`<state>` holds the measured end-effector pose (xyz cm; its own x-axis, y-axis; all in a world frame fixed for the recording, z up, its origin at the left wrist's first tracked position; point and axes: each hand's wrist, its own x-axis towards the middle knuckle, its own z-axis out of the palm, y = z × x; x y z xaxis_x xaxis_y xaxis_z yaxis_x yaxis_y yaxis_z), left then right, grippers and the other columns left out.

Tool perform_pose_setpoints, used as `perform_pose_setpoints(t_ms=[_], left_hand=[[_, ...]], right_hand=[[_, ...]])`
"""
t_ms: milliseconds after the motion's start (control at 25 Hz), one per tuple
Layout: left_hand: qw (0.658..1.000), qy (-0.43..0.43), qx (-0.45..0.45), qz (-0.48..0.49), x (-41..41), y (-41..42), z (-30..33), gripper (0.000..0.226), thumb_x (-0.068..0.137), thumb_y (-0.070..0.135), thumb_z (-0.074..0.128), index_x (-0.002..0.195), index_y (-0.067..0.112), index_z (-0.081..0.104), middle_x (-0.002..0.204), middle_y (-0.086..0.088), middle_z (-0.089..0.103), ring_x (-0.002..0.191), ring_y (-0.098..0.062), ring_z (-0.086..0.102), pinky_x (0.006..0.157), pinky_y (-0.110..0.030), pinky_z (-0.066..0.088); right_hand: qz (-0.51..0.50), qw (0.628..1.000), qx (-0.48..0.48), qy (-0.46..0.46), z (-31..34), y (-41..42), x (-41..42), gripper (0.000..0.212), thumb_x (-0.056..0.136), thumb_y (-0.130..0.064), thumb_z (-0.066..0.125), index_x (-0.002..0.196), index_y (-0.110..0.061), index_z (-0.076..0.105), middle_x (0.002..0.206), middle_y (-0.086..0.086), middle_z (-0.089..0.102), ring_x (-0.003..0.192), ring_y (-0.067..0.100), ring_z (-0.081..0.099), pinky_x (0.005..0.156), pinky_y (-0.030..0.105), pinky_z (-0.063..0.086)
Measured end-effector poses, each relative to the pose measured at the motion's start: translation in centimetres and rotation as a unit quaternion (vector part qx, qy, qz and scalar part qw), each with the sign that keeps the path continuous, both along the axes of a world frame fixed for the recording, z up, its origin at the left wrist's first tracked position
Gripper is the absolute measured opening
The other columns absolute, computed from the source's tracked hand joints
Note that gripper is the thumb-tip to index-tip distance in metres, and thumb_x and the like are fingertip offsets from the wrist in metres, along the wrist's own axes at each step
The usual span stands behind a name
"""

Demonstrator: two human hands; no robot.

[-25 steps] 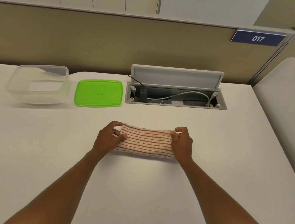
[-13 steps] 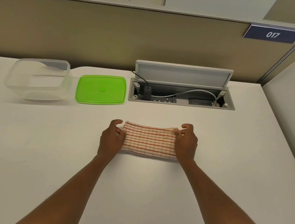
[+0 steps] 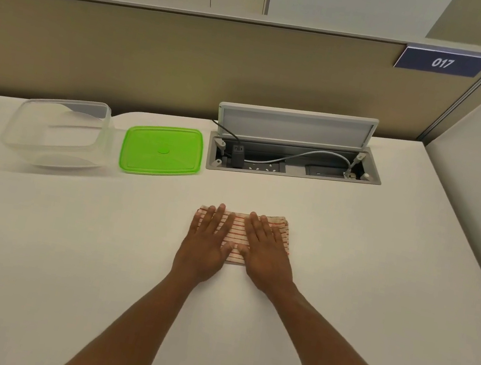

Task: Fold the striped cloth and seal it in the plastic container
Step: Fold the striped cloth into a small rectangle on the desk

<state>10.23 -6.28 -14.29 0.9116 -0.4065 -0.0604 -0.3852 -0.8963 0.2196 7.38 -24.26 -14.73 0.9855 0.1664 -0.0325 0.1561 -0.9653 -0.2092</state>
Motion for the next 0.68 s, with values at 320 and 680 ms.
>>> perform_pose_setpoints(t_ms=[320,680], left_hand=[[0.998,0.025,0.007,0.056,-0.2,-0.1,-0.2,0.075,0.095,0.057,0.027,0.156,0.025,-0.003,0.164,-0.004,-0.013,0.15,-0.023,-0.015,0.122,-0.05,-0.003],[0.934,0.031,-0.164,0.317,-0.5,-0.8,2.6,0.061,0.097,0.037,0.044,0.149,0.012,0.027,0.152,-0.014,0.036,0.136,-0.033,0.037,0.11,-0.051,0.028]], right_hand=[[-0.072,0.997,-0.042,0.01,0.4,-2.7,0.2,0.077,0.094,-0.062,0.015,0.155,-0.017,-0.001,0.163,0.003,-0.006,0.149,0.024,-0.01,0.12,0.052,-0.003],[-0.326,0.937,0.124,-0.025,2.5,-1.7,-0.4,0.057,0.095,-0.043,0.05,0.139,-0.011,0.034,0.134,0.011,0.049,0.117,0.029,0.049,0.096,0.048,0.042]])
